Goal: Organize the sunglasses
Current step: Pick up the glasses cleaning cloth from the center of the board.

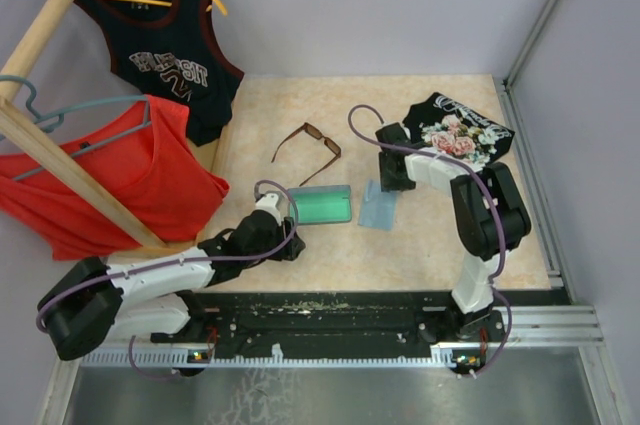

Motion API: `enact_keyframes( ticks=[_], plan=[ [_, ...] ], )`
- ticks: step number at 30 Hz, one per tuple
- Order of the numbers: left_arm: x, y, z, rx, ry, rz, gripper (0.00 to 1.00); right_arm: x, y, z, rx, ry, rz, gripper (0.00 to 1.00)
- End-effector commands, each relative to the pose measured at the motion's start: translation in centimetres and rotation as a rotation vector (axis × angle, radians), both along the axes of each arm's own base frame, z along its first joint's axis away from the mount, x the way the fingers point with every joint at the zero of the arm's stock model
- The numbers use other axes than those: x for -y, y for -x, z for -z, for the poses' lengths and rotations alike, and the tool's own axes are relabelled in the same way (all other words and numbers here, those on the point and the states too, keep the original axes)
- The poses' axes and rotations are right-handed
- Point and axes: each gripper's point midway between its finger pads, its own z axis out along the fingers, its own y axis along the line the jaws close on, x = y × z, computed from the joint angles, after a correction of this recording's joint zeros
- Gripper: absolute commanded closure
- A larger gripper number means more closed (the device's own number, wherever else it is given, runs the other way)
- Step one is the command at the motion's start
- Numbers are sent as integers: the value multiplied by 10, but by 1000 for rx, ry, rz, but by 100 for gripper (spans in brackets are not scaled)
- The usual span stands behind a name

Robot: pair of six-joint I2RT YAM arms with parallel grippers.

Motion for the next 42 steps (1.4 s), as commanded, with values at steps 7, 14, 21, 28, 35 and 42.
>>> enact_keyframes(
  ticks=[7, 14, 21, 28, 35, 42],
  plan=[
    [2, -1, -3, 8, 17, 2, 40, -7, -2, 10, -55, -38, -23, 65],
    [0, 0, -3, 8, 19, -4, 40, -3, 8, 17, -69, -96, 9, 81],
    [-2, 2, -1, 2, 24, -9, 42, 6, 17, 16, -36, -130, 37, 100],
    [-1, 0, -19, 35, 71, -14, 43, 2, 18, -51, 160, -204, 52, 100],
    [-7, 0, -49, 95, 148, -36, 48, -23, 60, -99, 303, -217, 19, 100],
    [-22, 7, -62, 117, 172, -64, 56, -72, 108, -144, 348, -299, -75, 100]
  ],
)
